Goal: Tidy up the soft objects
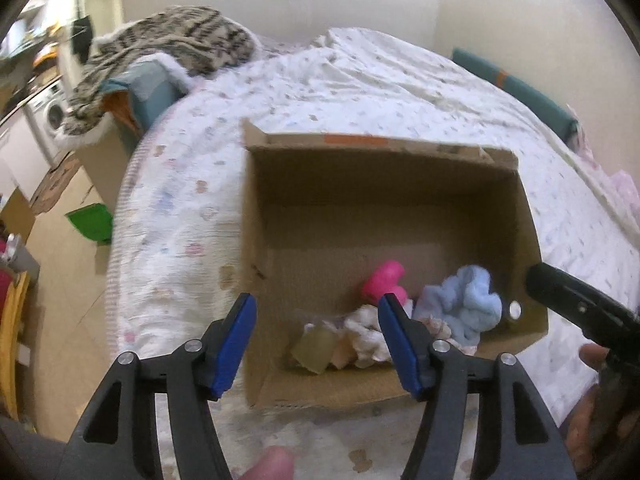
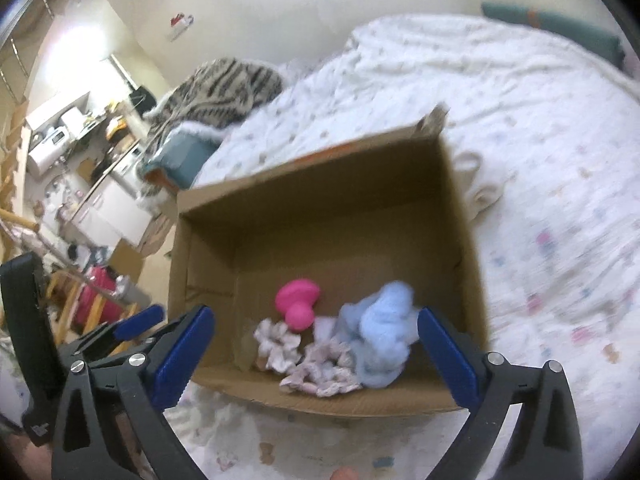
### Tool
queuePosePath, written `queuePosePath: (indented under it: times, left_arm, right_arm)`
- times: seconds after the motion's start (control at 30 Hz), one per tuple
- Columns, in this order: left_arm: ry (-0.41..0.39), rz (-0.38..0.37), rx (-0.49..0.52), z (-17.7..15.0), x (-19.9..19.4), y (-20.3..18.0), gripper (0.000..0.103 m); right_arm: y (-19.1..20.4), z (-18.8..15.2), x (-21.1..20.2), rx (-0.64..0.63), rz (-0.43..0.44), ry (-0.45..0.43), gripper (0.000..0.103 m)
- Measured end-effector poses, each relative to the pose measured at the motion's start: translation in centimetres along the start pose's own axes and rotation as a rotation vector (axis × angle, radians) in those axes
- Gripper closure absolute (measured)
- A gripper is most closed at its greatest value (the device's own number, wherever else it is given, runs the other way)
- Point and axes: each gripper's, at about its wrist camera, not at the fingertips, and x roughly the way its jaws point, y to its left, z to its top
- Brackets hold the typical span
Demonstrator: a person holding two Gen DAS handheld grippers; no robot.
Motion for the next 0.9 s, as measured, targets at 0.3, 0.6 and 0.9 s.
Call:
queuePosePath:
  times: [0.3, 0.6, 0.9]
  left_arm:
    - [-0.088, 0.033, -0.046, -0.3, -4.8, 1.3, 0.013]
    - [-0.157, 0.035, -0.042, -2.6, -8.7, 1.7, 0.001]
    - [-0.157, 0.024, -0.057, -4.7, -9.1, 1.9, 0.001]
  right_arm:
    - [1.0, -0.2, -4.4, -0.052, -0.093, -0.088, 0.0]
    - [2.4, -2.8, -7.6, -0.108, -0.177, -0.139, 0.0]
    - [2.9, -4.7, -8.0, -0.14, -0.234, -0.179, 0.0]
